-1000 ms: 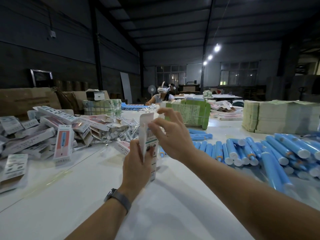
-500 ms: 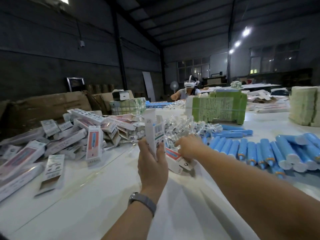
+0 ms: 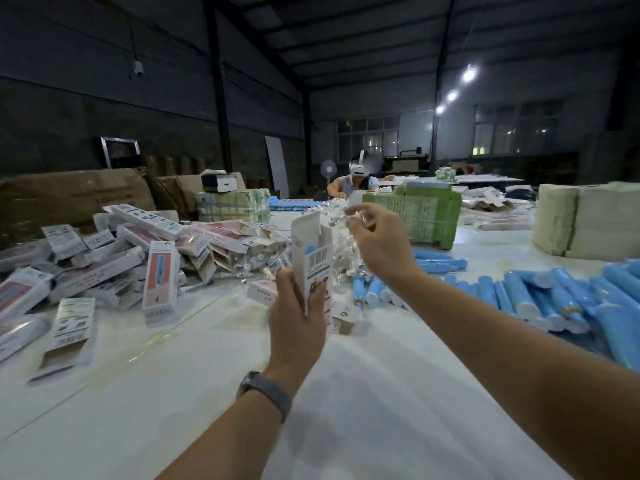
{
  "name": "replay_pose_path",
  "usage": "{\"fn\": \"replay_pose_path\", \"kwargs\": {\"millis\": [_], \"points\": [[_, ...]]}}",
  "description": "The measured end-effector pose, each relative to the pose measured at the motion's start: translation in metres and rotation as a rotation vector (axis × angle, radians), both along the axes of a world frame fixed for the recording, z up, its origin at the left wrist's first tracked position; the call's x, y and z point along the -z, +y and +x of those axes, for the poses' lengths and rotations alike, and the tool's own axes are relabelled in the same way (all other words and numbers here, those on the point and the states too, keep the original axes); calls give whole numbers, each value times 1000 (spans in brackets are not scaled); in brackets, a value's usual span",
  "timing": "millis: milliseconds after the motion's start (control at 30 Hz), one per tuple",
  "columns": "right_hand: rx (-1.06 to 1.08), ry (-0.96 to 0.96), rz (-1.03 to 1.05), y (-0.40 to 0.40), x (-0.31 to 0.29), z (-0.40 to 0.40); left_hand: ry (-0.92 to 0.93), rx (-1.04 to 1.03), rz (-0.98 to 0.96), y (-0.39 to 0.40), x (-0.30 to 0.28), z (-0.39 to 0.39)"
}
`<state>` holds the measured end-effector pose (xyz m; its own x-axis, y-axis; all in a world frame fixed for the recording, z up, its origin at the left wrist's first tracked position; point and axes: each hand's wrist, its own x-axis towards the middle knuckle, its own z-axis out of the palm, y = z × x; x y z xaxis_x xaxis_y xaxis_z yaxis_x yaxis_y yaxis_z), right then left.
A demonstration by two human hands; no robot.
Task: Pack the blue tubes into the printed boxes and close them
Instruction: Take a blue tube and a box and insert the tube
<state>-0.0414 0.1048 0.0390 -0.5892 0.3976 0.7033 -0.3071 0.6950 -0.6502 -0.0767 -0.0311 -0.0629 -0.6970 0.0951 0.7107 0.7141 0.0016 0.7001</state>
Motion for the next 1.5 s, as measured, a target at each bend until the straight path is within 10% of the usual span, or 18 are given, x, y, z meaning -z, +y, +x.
{"fn": "replay_pose_path", "kwargs": {"millis": [200, 500, 767, 933, 1167, 1500], "points": [[-153, 107, -80, -16, -27, 71, 51, 20, -35, 6, 1, 16], [95, -14, 509, -22, -24, 74, 89, 80, -78, 8, 0, 32], [168, 61, 617, -10, -1, 72, 81, 131, -47, 9, 0, 33], [75, 28, 525, -9, 15, 76, 44, 203, -8, 11, 2, 31], [-316, -73, -131, -24, 37, 69, -16, 339, 24, 10, -4, 38], [-159, 49, 47, -30, 59, 74, 122, 371, -82, 1, -19, 40]]}}
